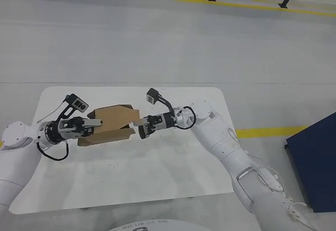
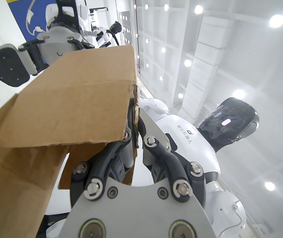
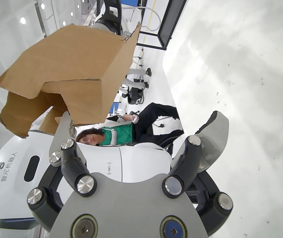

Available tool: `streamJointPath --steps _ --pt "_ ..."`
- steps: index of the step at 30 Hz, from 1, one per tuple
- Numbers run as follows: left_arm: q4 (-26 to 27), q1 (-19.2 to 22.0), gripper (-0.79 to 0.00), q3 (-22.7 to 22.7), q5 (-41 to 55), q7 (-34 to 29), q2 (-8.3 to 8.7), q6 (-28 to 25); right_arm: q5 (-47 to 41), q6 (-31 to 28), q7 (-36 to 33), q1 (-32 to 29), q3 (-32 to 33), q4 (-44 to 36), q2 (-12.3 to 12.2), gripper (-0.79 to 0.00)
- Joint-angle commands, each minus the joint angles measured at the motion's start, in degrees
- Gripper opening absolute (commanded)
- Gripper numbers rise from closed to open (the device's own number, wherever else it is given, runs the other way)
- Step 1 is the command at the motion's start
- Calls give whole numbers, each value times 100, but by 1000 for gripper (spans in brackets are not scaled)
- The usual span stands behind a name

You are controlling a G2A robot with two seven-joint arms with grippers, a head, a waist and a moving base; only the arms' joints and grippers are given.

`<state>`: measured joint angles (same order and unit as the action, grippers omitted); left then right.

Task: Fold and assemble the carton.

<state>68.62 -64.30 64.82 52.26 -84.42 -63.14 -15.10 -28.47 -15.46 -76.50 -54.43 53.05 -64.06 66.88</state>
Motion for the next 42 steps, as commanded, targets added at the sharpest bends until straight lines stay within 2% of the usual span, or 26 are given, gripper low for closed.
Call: streamJointPath --steps 1,9,11,15,20,29,36,42 --pt "52 -12 -785 19 -263 167 12 -91 3 2 6 1 -2 1 1 0" --pt "71 -20 -785 13 -277 194 11 -81 -38 -70 160 -141 108 -119 -30 0" --pt "252 -99 -785 -61 -103 64 -4 136 -220 -153 111 -227 256 -139 -65 0" --pt "281 -147 -785 -33 324 -358 -9 457 -885 -149 -295 -346 638 -73 -143 0" --pt "320 -167 -785 -144 707 -358 15 798 -1262 -12 -594 -317 786 107 -162 0" --pt "37 7 -785 -471 472 -358 31 682 -567 444 -114 11 108 25 15 0" --pt "-142 121 -785 -622 556 -358 6 616 -331 451 -134 161 -219 83 117 0" --pt "-232 145 -785 -643 698 -358 18 574 -391 327 -266 198 -248 174 143 0"
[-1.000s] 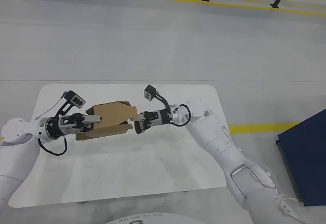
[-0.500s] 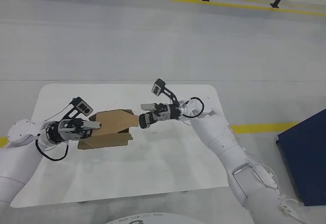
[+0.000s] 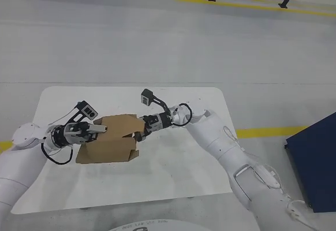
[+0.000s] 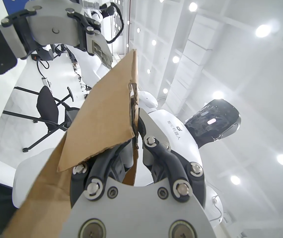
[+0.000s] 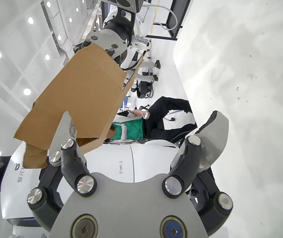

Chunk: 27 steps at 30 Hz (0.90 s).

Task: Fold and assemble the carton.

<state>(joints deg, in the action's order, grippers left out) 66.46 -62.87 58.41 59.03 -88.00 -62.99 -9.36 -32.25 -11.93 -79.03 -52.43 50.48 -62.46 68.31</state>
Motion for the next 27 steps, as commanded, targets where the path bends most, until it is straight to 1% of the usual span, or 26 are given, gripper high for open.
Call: streamJointPath --steps 1,5,10,14,18,21,27 --pt "-29 8 -785 -4 34 0 5 -8 -30 -54 -32 -6 17 18 1 0" --pt "-51 26 -785 -44 54 0 7 -21 -45 -108 -72 -27 37 24 -1 0" --pt "-6 45 -785 -70 145 0 6 -47 -59 -58 38 0 47 57 14 0" --pt "2 -19 -785 198 552 0 43 -265 -288 -261 -179 -81 278 133 -43 0" --pt "42 -82 -785 438 642 0 102 -345 -394 -352 -387 -194 450 87 -102 0" --pt "73 -139 -785 593 645 0 137 -398 -298 -379 -469 -254 497 -4 -135 0" --pt "126 -151 -785 573 456 47 116 -363 99 -300 -246 -339 367 -290 -136 0"
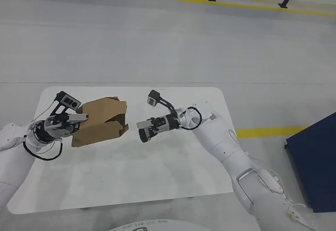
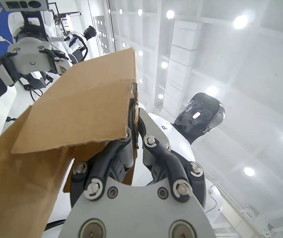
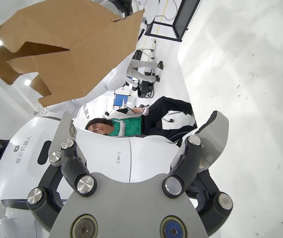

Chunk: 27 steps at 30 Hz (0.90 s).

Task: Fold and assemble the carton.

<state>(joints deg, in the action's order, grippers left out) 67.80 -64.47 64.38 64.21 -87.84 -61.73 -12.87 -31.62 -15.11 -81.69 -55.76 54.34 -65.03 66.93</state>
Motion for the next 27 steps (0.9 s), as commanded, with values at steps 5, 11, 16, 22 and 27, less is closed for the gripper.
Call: streamJointPath --steps 5,11,16,22,27 --pt "-15 51 -785 -224 -392 223 -75 -43 115 84 159 -12 -100 -115 23 0" --pt "-69 128 -785 -436 -577 263 -157 -1 139 236 330 66 -219 -75 71 0" --pt "-130 198 -785 -518 -564 135 -207 121 210 399 474 193 -381 14 135 0" --pt "-186 224 -785 -574 -588 67 -254 160 370 556 763 313 -551 115 208 0" --pt "-218 229 -785 -546 -584 28 -275 156 414 673 912 374 -620 160 249 0"
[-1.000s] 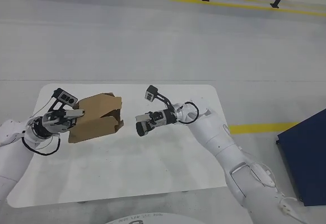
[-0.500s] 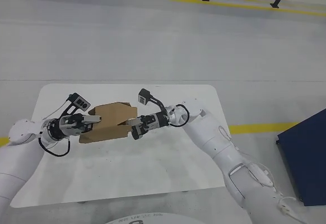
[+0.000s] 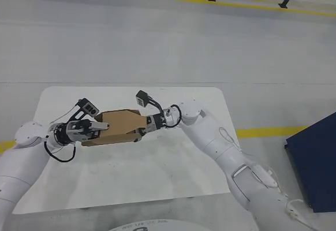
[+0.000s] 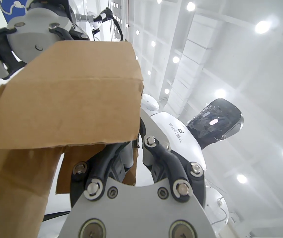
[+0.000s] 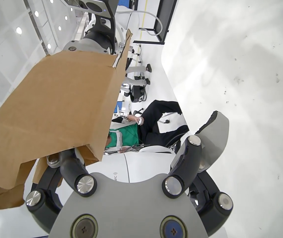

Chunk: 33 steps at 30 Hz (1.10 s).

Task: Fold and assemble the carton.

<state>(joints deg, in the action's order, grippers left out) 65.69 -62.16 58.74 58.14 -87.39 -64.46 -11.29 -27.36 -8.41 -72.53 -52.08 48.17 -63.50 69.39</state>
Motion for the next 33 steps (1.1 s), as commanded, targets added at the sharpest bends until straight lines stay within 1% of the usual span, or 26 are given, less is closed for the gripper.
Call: streamJointPath --steps 1,5,13,18,27,33 --pt "-17 -8 -785 39 54 -39 -3 2 -25 -4 -24 13 0 18 7 0" --pt "12 -37 -785 137 231 -61 3 62 -148 -145 -184 -3 82 61 -6 0" --pt "-48 -76 -785 390 383 -61 43 -40 -672 -780 -753 -250 480 33 -106 0" --pt "-70 -79 -785 475 353 -61 49 -61 -612 -977 -805 -377 577 -94 -148 0" --pt "-90 -66 -785 349 64 -12 -6 -16 -585 -733 -580 -411 597 -194 -152 0" --pt "-110 -19 -785 219 -134 81 -58 -19 -377 -503 -473 -312 399 -189 -101 0"
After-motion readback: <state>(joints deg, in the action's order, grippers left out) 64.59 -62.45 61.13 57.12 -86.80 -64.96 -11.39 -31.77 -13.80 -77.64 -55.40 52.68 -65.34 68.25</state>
